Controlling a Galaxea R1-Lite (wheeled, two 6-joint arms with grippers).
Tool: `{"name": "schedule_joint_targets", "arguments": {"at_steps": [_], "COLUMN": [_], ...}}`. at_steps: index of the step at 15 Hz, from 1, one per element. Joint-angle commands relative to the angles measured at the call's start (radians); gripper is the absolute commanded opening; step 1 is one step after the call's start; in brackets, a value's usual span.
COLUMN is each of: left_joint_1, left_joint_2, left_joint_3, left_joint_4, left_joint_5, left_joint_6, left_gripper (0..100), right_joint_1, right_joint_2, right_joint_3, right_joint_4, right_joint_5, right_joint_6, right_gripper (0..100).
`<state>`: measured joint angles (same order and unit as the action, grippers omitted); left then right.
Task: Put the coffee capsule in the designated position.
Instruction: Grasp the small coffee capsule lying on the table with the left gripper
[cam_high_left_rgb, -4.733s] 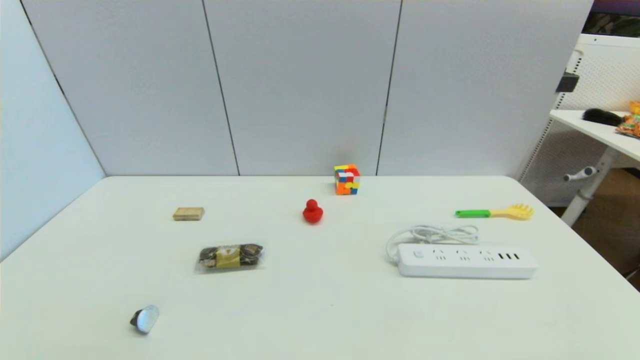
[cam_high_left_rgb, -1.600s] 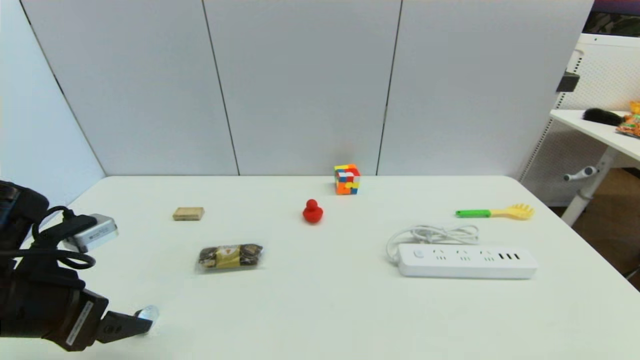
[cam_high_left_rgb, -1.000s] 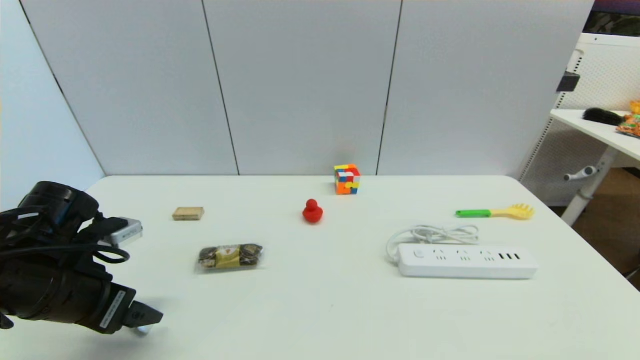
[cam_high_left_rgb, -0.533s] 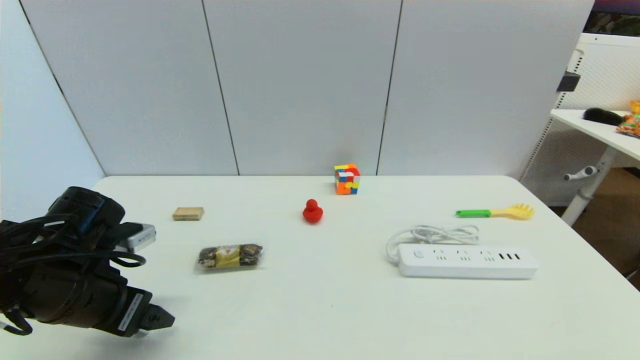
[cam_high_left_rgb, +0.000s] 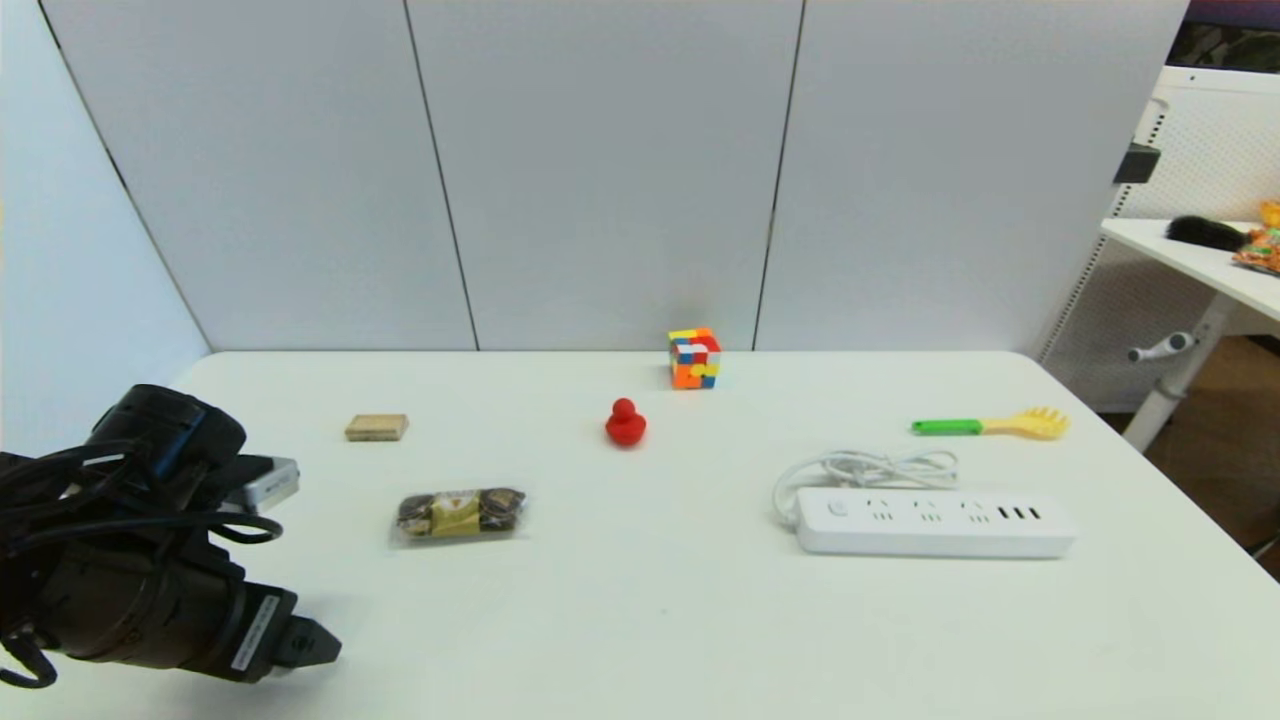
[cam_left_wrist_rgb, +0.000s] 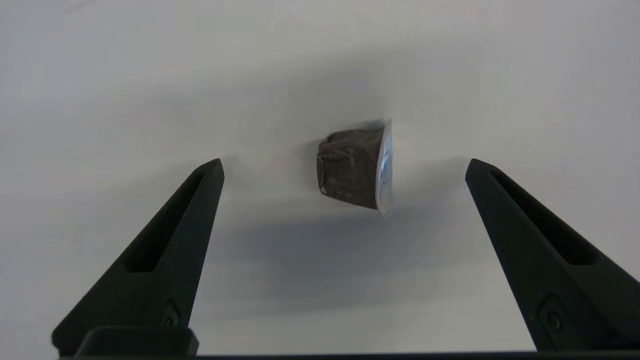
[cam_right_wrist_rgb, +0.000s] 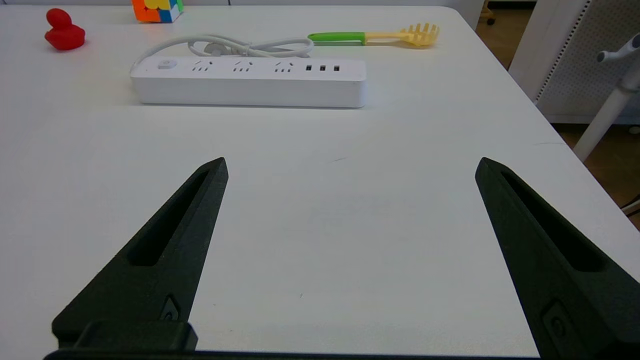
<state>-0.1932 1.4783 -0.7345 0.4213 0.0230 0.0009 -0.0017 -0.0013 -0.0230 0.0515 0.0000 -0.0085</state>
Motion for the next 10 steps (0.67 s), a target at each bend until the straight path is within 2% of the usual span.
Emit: {"name": "schedule_joint_targets", "arguments": {"at_steps": [1,10], "left_joint_1": [0.000,-0.002], "left_joint_2": [-0.009,0.016], "left_joint_3": [0.004,0.006], "left_joint_4": [0.002,-0.029], "left_joint_5": [0.000,0.000], "left_joint_6": [-0.016,-0.038], "left_gripper": [100,100], "right_joint_1": [0.000,0.000], "right_joint_2": [0.001,0.001], "right_joint_3": [0.000,0.000], "right_joint_4": [0.001,0.001], "right_joint_5": [0.000,0.000], "right_joint_6": [-0.001,-0.001], "right_gripper": [100,100]}}
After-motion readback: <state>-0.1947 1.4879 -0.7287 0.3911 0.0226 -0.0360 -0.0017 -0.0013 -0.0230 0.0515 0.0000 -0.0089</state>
